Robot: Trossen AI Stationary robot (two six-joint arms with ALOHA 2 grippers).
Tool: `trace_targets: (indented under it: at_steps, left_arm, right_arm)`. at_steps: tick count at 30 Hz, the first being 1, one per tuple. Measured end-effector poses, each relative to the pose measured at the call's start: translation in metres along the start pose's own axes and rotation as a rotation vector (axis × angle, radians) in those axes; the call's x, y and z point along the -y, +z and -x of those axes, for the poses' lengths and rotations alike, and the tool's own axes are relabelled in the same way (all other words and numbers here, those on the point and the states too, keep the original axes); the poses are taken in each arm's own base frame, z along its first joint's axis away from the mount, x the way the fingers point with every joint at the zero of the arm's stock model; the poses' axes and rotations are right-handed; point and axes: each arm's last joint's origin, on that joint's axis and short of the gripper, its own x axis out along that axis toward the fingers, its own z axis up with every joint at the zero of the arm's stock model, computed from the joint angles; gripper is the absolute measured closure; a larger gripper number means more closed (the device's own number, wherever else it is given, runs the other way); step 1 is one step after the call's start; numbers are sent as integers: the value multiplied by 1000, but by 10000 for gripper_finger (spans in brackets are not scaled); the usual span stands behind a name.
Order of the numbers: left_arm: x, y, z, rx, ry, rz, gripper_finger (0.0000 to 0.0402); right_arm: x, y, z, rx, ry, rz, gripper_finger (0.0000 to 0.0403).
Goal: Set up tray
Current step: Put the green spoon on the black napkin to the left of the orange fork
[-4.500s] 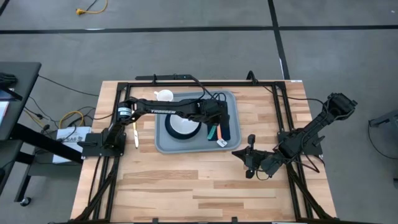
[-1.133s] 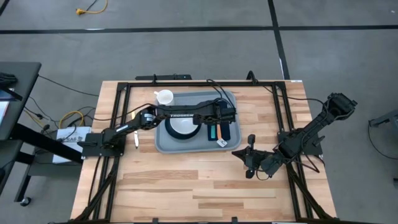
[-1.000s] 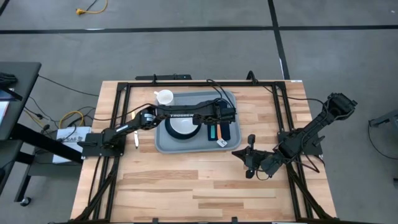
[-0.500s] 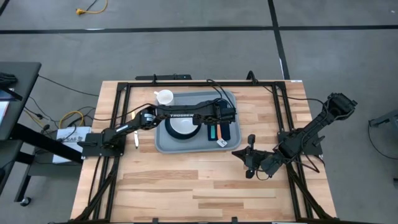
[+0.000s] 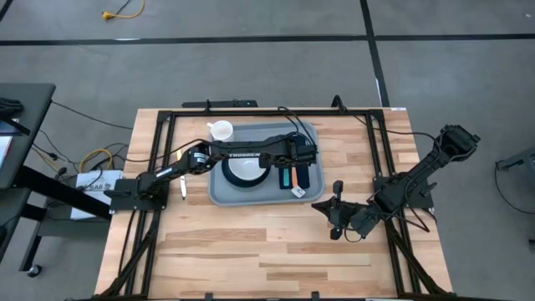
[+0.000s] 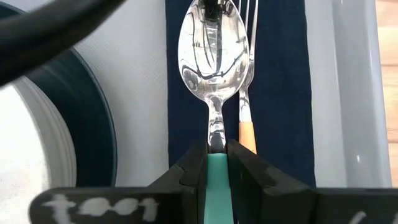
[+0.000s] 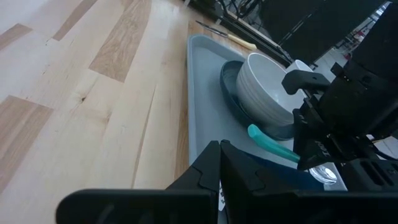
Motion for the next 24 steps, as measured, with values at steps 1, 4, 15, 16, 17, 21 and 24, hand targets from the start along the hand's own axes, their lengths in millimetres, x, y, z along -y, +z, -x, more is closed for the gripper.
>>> trace_targets:
  at_steps: [1, 4, 15, 16, 17, 21, 24]
  left_arm:
    - [0, 0, 0, 0, 0, 0, 364]
    - [0, 0, 0, -8, -2, 3, 364]
    - [0, 2, 0, -16, -1, 7, 364]
    - [0, 2, 0, -16, -1, 7, 364]
    - [0, 2, 0, -16, -1, 7, 364]
    - [0, 2, 0, -16, -1, 7, 364]
    - [0, 2, 0, -16, -1, 7, 364]
  right_arm:
    - [0, 0, 0, 0, 0, 0, 400]
    - [0, 0, 0, 0, 0, 0, 400]
    - [0, 0, 0, 0, 0, 0, 400]
    - [0, 0, 0, 0, 0, 0, 400]
    - [0, 0, 0, 0, 0, 0, 400]
    - [0, 0, 0, 0, 0, 0, 400]
    - [0, 0, 0, 0, 0, 0, 400]
